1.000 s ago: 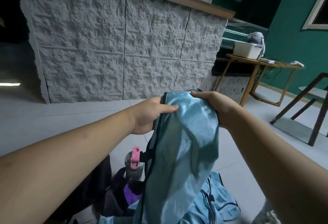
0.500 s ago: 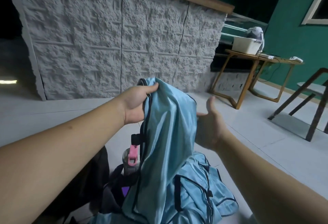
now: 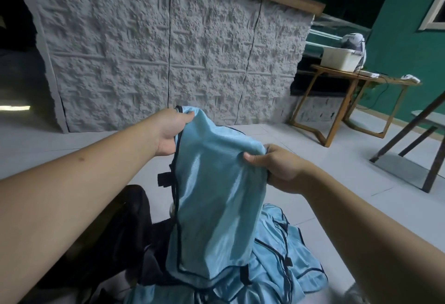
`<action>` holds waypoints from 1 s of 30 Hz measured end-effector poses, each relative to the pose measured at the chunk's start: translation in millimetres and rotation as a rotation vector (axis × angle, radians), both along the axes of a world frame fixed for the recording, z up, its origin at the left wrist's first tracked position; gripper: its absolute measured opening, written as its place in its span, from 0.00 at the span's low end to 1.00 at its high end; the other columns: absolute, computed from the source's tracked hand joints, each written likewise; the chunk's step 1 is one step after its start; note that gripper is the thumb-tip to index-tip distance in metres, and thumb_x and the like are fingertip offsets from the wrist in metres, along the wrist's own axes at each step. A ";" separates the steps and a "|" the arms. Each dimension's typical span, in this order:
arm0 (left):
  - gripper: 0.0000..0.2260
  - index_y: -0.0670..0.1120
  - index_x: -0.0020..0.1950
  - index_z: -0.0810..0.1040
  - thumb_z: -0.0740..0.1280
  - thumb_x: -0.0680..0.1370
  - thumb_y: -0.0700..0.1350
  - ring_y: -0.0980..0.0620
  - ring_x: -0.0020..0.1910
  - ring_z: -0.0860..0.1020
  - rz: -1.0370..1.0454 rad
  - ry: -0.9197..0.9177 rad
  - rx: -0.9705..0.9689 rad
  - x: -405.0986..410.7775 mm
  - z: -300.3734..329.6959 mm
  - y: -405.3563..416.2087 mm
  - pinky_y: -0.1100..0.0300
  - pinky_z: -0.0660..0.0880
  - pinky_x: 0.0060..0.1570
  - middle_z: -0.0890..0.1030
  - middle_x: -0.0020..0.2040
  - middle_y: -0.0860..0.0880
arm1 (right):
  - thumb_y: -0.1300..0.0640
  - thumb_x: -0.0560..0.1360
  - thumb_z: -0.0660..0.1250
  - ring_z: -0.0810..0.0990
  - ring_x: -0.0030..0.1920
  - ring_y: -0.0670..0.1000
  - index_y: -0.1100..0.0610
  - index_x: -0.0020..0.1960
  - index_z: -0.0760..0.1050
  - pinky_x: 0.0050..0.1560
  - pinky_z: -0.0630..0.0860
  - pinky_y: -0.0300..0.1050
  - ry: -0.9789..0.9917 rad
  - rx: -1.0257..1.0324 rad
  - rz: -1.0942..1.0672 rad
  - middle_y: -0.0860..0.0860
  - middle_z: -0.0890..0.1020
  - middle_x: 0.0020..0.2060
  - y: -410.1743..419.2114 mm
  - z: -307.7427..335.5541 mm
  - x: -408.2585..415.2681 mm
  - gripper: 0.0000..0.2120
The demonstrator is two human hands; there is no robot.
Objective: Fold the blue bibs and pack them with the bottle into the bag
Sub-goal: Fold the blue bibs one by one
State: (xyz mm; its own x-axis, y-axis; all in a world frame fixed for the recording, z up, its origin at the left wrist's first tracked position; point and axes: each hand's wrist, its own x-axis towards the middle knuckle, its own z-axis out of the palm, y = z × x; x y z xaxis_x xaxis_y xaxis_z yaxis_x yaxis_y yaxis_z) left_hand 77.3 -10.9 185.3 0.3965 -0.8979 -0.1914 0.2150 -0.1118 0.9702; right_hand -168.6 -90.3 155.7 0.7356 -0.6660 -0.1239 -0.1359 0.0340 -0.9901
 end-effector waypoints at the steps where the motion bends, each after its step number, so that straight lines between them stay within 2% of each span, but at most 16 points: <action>1: 0.10 0.39 0.55 0.79 0.64 0.85 0.45 0.48 0.37 0.86 0.006 0.007 0.005 0.8 -1.3 -0.6 0.53 0.84 0.36 0.85 0.46 0.42 | 0.62 0.75 0.71 0.85 0.49 0.59 0.69 0.57 0.80 0.56 0.82 0.54 -0.010 0.019 0.014 0.63 0.85 0.51 0.4 3.9 -1.0 0.14; 3: 0.12 0.40 0.53 0.79 0.64 0.85 0.48 0.48 0.38 0.85 -0.055 0.066 0.021 2.1 -2.7 0.4 0.53 0.84 0.39 0.84 0.46 0.43 | 0.63 0.77 0.70 0.84 0.50 0.61 0.71 0.60 0.78 0.59 0.80 0.57 -0.043 0.053 0.015 0.65 0.83 0.53 2.7 9.4 -1.4 0.15; 6: 0.17 0.38 0.53 0.82 0.68 0.80 0.53 0.43 0.46 0.85 -0.182 0.228 -0.037 0.8 -2.9 8.4 0.49 0.82 0.53 0.85 0.48 0.40 | 0.65 0.78 0.68 0.85 0.48 0.61 0.68 0.59 0.79 0.54 0.83 0.56 -0.136 0.082 -0.050 0.64 0.84 0.52 3.6 14.3 0.1 0.11; 8: 0.20 0.36 0.57 0.82 0.70 0.76 0.52 0.40 0.52 0.84 -0.212 0.323 -0.143 -0.3 -8.2 12.4 0.46 0.79 0.57 0.85 0.53 0.37 | 0.66 0.75 0.68 0.86 0.47 0.61 0.66 0.58 0.80 0.52 0.84 0.55 -0.198 0.107 -0.035 0.63 0.85 0.50 5.2 18.0 -0.2 0.12; 10: 0.22 0.37 0.61 0.81 0.71 0.75 0.52 0.39 0.58 0.83 -0.272 0.360 -0.199 -1.2 -16.9 15.9 0.46 0.78 0.60 0.83 0.60 0.37 | 0.68 0.72 0.69 0.86 0.47 0.61 0.67 0.59 0.80 0.51 0.84 0.55 -0.223 0.121 -0.007 0.63 0.85 0.50 7.2 21.9 -0.9 0.15; 13: 0.33 0.41 0.74 0.75 0.75 0.73 0.55 0.38 0.69 0.77 -0.440 0.352 -0.198 -4.7 -25.4 22.3 0.43 0.76 0.65 0.78 0.69 0.39 | 0.69 0.69 0.72 0.84 0.52 0.64 0.70 0.64 0.76 0.57 0.82 0.61 -0.234 0.131 -0.051 0.66 0.83 0.56 6.4 24.8 -1.9 0.23; 15: 0.37 0.42 0.76 0.73 0.79 0.70 0.52 0.36 0.72 0.74 -0.573 0.325 -0.218 -6.3 -28.9 26.6 0.41 0.75 0.66 0.76 0.72 0.38 | 0.67 0.68 0.73 0.83 0.54 0.64 0.70 0.66 0.75 0.59 0.81 0.62 -0.237 0.154 -0.097 0.68 0.81 0.59 6.3 26.1 -1.8 0.27; 17: 0.37 0.39 0.72 0.76 0.83 0.66 0.46 0.36 0.68 0.77 -0.629 0.230 -0.201 -9.0 -31.5 29.4 0.42 0.77 0.63 0.78 0.69 0.36 | 0.67 0.68 0.75 0.84 0.51 0.63 0.69 0.64 0.77 0.56 0.83 0.60 -0.227 0.164 -0.116 0.67 0.82 0.57 5.7 26.8 -1.7 0.25; 18: 0.32 0.37 0.68 0.79 0.83 0.65 0.42 0.37 0.61 0.82 -0.626 0.165 -0.165 -10.9 -30.8 30.1 0.45 0.81 0.57 0.82 0.62 0.36 | 0.67 0.68 0.74 0.85 0.49 0.62 0.68 0.62 0.78 0.53 0.84 0.58 -0.222 0.166 -0.123 0.65 0.83 0.55 5.5 27.4 -1.9 0.23; 19: 0.24 0.36 0.61 0.82 0.80 0.67 0.38 0.39 0.49 0.86 -0.594 0.096 -0.122 -12.3 -29.0 29.9 0.50 0.84 0.45 0.85 0.53 0.36 | 0.67 0.69 0.73 0.85 0.48 0.61 0.66 0.61 0.79 0.52 0.84 0.57 -0.216 0.165 -0.122 0.64 0.83 0.54 4.5 27.5 -2.5 0.20; 20: 0.13 0.36 0.55 0.83 0.75 0.71 0.35 0.42 0.38 0.86 -0.551 0.032 -0.076 -14.5 -26.0 30.1 0.55 0.82 0.33 0.86 0.44 0.38 | 0.68 0.70 0.71 0.85 0.49 0.61 0.65 0.61 0.79 0.52 0.84 0.57 -0.205 0.160 -0.108 0.64 0.84 0.54 3.9 27.9 -3.7 0.19; 21: 0.07 0.37 0.52 0.83 0.70 0.74 0.33 0.45 0.31 0.85 -0.514 -0.032 -0.028 -15.3 -23.8 30.6 0.60 0.78 0.26 0.85 0.39 0.39 | 0.70 0.71 0.70 0.85 0.50 0.62 0.65 0.61 0.78 0.53 0.84 0.57 -0.178 0.154 -0.077 0.64 0.84 0.54 3.3 28.3 -5.0 0.18; 23: 0.08 0.40 0.52 0.84 0.69 0.74 0.33 0.47 0.31 0.85 -0.474 -0.087 0.033 -11.4 -23.1 29.6 0.61 0.77 0.25 0.86 0.41 0.41 | 0.75 0.71 0.68 0.85 0.53 0.63 0.65 0.62 0.76 0.55 0.83 0.57 -0.048 0.100 0.031 0.64 0.83 0.55 4.8 29.6 -7.3 0.19; 25: 0.14 0.40 0.54 0.83 0.74 0.69 0.35 0.45 0.35 0.86 -0.475 -0.118 0.085 -5.3 -23.0 28.3 0.57 0.81 0.31 0.85 0.46 0.39 | 0.78 0.71 0.67 0.84 0.56 0.65 0.66 0.61 0.77 0.56 0.82 0.58 0.114 0.019 0.102 0.64 0.84 0.55 4.7 29.3 -8.2 0.20; 27: 0.18 0.41 0.58 0.81 0.76 0.68 0.36 0.44 0.37 0.85 -0.456 -0.162 0.146 -1.1 -21.6 25.9 0.55 0.82 0.34 0.83 0.49 0.38 | 0.79 0.71 0.67 0.83 0.58 0.66 0.67 0.61 0.77 0.58 0.81 0.61 0.178 -0.026 0.073 0.64 0.84 0.56 4.4 28.8 -7.1 0.20; 30: 0.12 0.38 0.59 0.78 0.71 0.76 0.34 0.44 0.32 0.84 -0.305 -0.215 0.194 -0.6 -16.0 22.4 0.54 0.81 0.29 0.84 0.42 0.38 | 0.78 0.70 0.70 0.83 0.59 0.68 0.69 0.64 0.75 0.60 0.80 0.64 0.147 -0.040 -0.028 0.66 0.83 0.58 5.2 26.4 -1.5 0.23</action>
State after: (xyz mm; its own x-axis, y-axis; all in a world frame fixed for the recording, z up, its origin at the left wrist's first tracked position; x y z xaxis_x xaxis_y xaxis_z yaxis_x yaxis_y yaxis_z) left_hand 76.7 11.5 169.4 0.1670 -0.9358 -0.3105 -0.0615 -0.3242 0.9440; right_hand -170.2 -85.1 182.1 0.6925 -0.6927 -0.2015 -0.2789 0.0006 -0.9603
